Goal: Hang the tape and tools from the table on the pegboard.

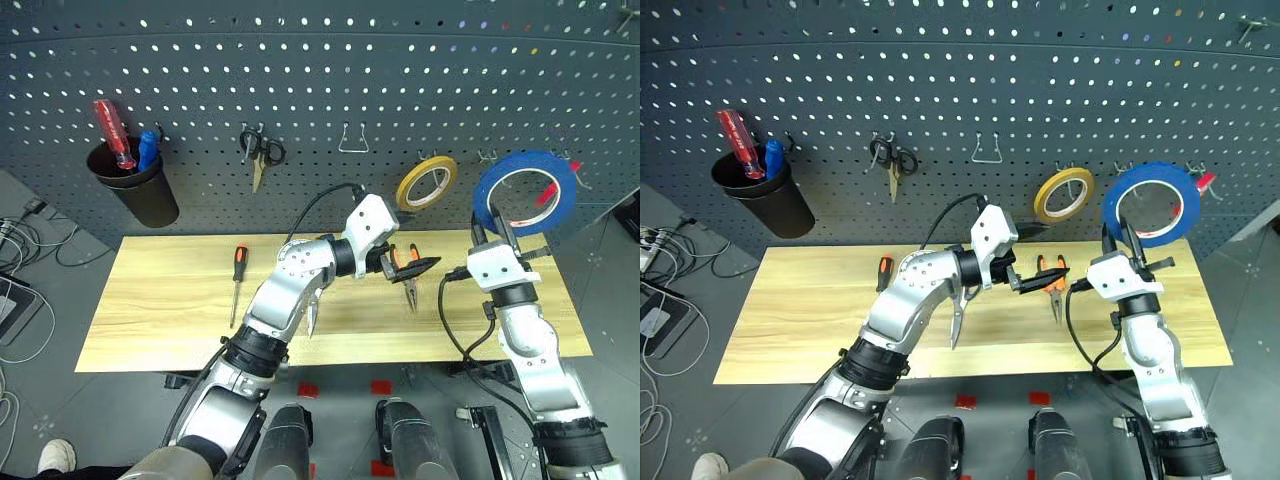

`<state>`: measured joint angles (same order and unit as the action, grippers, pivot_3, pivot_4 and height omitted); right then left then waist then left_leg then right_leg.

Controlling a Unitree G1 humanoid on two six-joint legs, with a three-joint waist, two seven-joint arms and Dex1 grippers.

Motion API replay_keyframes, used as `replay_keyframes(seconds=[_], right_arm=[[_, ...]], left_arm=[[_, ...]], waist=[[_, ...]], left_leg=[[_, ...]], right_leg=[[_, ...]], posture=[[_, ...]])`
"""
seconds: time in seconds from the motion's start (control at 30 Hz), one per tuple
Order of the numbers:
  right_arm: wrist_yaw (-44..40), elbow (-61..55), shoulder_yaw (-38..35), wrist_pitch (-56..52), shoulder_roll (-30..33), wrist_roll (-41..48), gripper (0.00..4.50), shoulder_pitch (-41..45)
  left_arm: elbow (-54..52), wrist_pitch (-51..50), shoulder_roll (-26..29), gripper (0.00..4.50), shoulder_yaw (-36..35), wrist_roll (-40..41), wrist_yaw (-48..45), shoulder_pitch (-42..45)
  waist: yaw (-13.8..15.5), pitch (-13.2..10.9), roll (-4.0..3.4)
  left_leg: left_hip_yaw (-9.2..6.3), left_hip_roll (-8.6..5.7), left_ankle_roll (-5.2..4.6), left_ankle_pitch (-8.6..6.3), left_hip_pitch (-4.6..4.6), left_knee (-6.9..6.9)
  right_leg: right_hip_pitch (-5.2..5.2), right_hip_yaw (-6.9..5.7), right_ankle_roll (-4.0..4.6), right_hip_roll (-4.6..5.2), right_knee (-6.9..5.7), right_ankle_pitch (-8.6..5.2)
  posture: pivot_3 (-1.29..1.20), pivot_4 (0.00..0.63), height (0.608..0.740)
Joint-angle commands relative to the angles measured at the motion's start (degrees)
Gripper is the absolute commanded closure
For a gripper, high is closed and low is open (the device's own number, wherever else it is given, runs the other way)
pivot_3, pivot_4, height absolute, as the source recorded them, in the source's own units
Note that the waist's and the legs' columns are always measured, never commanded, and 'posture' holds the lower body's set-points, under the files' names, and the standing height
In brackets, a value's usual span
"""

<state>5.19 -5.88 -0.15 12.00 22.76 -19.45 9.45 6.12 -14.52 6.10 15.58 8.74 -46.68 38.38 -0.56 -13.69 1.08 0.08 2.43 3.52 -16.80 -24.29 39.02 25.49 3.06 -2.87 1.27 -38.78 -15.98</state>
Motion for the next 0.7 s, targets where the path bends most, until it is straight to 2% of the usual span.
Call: replay_keyframes(seconds=[0.03, 0.27, 0.47, 0.53, 0.7], right_arm=[[-2.79, 4.3, -2.53, 3.07, 0.63, 5.31, 3.79, 3.24], [-9.7, 12.16, -3.72, 2.83, -0.98, 14.74, 3.79, 8.66], [-10.82, 14.45, -4.89, 0.45, -2.36, 17.36, 3.79, 9.8], [-10.7, 14.44, -5.45, -0.41, -2.79, 18.05, 3.08, 9.5], [-10.33, 13.46, -6.11, -1.16, -3.26, 17.51, 1.68, 8.24]], left_arm=[[0.62, 2.18, -1.5, 0.0, 0.32, -0.19, 0.97, 1.66], [0.57, 2.57, -1.85, 0.0, 0.27, -0.28, 1.87, 1.41], [0.02, 2.27, -1.71, 0.0, 0.41, -0.46, 2.74, 0.89], [-0.07, 2.23, -1.65, 0.0, 0.41, -0.5, 2.92, 0.77], [-0.2, 2.38, -1.39, 0.0, 0.41, -0.75, 2.99, 0.31]], waist=[[0.01, 0.14, 0.0], [0.0, 0.4, -0.04], [0.18, 0.65, -0.07], [0.18, 0.79, -0.07], [0.25, 1.17, -0.13]], left_leg=[[0.0, 0.0, -0.01, 0.0, 0.06, 0.0], [0.05, 0.01, -0.04, -0.01, 0.35, -0.02], [0.05, 0.02, -0.04, 0.0, 0.35, 0.0], [0.06, 0.02, -0.05, 0.0, 0.35, 0.0], [0.06, 0.01, -0.05, 0.0, 0.35, 0.0]], right_leg=[[-0.05, 0.0, 0.0, 0.0, -0.02, 0.0], [-0.28, 0.06, 0.0, 0.0, -0.13, 0.0], [-0.28, 0.05, 0.01, 0.01, -0.19, 0.0], [-0.28, 0.07, 0.01, 0.01, -0.21, 0.0], [-0.29, 0.07, 0.01, 0.01, -0.22, 0.0]], posture=[[-0.02, 0.15, 0.74], [-0.01, 0.151, 0.74], [0.0, 0.154, 0.74], [0.01, 0.16, 0.74], [0.01, 0.16, 0.74]])
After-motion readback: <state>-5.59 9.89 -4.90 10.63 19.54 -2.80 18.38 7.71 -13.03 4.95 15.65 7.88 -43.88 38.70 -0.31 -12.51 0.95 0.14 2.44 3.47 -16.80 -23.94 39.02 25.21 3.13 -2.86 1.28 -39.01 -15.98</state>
